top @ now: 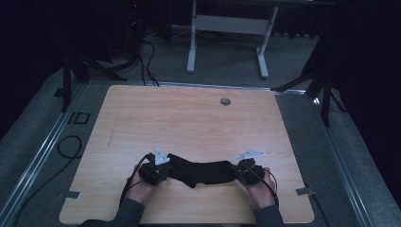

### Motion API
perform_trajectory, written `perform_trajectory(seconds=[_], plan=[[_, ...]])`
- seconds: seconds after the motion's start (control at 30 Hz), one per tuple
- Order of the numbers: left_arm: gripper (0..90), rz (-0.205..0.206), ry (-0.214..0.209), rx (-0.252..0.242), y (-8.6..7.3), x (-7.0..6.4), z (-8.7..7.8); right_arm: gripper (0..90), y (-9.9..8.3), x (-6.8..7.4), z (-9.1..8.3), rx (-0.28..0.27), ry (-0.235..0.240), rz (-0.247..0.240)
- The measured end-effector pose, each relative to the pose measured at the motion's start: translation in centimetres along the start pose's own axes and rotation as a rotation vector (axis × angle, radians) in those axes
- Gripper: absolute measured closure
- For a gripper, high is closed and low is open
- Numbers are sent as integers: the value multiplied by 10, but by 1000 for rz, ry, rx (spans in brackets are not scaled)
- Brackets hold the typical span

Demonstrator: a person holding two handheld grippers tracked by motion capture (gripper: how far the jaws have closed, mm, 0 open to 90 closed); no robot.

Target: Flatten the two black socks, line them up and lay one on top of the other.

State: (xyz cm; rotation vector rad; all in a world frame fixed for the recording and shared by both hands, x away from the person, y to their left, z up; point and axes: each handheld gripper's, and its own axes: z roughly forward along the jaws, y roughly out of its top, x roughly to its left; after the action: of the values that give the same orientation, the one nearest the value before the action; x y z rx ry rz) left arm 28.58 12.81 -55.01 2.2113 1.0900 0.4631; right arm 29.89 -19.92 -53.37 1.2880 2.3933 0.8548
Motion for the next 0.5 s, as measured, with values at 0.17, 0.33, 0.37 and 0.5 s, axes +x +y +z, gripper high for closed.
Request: perform_trajectory(seconds=[0.17, 0.33, 0.37, 0.5], plan=[[800, 4, 1, -2, 0, -1, 0, 853, -1, 0, 6, 5, -1, 0], [794, 5, 3, -10, 1, -2, 1, 847, -2, -2, 11, 4, -5, 4], [790, 5, 9, -18, 1, -2, 3, 839, -2, -3, 13, -1, -5, 7], [782, 13, 14, -26, 3, -3, 5, 819, -2, -7, 15, -13, -16, 14]])
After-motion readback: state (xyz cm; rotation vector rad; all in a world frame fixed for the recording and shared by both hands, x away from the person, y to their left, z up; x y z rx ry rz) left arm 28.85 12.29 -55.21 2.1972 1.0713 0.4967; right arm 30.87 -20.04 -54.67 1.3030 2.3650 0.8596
